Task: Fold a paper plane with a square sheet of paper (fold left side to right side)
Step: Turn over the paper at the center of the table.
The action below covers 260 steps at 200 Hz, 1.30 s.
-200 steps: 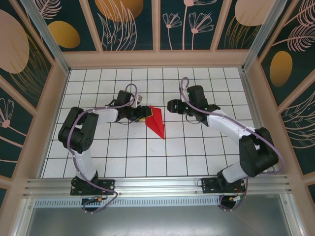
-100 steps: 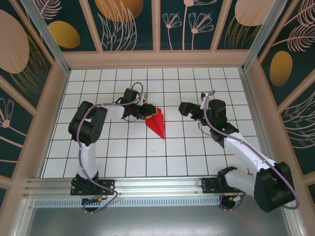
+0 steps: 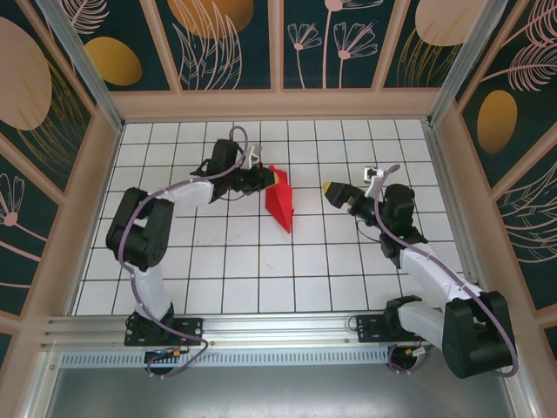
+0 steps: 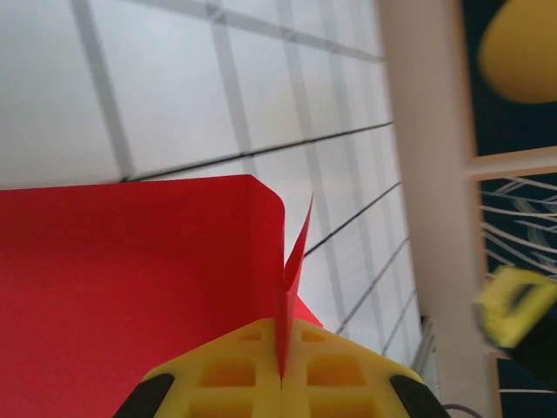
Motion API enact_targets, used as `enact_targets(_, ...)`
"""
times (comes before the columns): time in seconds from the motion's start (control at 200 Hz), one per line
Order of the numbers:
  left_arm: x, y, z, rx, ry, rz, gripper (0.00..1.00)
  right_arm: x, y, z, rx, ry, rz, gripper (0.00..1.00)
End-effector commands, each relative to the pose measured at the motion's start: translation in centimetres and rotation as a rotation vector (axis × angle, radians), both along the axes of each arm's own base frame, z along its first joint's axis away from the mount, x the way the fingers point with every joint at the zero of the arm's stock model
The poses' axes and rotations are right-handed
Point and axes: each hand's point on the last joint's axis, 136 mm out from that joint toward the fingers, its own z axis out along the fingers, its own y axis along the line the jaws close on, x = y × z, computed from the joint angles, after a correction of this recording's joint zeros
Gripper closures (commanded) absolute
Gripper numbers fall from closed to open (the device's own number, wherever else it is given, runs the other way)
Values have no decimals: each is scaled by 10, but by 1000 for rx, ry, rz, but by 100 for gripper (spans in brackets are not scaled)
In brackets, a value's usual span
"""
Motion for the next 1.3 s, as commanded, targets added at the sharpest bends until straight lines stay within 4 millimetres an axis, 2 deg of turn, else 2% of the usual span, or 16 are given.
enact_targets(0.0,0,-3,91,-96,-183,-10,92,-14,19,26,75,-97,168,1)
enact_targets(0.04,-1,-3,100,-112,-195,-11,92,-14,23,32,85,-113,200,1)
enact_targets(0.055,-5,-2,117,-131,-225,-14,91,-14,25,34,89,-118,211,1)
enact_targets(0.095,-9,-2,133,-155,-252,-20,91,-15,30,39,99,-133,246,1)
enact_targets(0.21,-18,-2,165,-212,-299,-44,90,-17,46,54,115,-173,324,1)
enact_targets(0.35,-30,-3,191,-275,-325,-84,90,-16,64,69,159,-197,388,1)
enact_targets(0.51,-44,-2,208,-319,-341,-121,89,-21,83,85,239,-213,471,1)
enact_targets(0.696,-56,-1,214,-348,-349,-153,89,-24,103,94,249,-212,532,2)
enact_targets(0.921,-58,-2,206,-345,-328,-162,89,-27,103,107,264,-229,530,11)
enact_targets(1.086,-57,-2,197,-338,-313,-154,89,-26,101,105,244,-220,511,26)
enact_targets(1.156,-56,-2,193,-333,-303,-152,89,-25,102,104,237,-215,509,29)
enact_targets(1.296,-53,-2,187,-324,-289,-143,88,-24,102,102,223,-200,504,44)
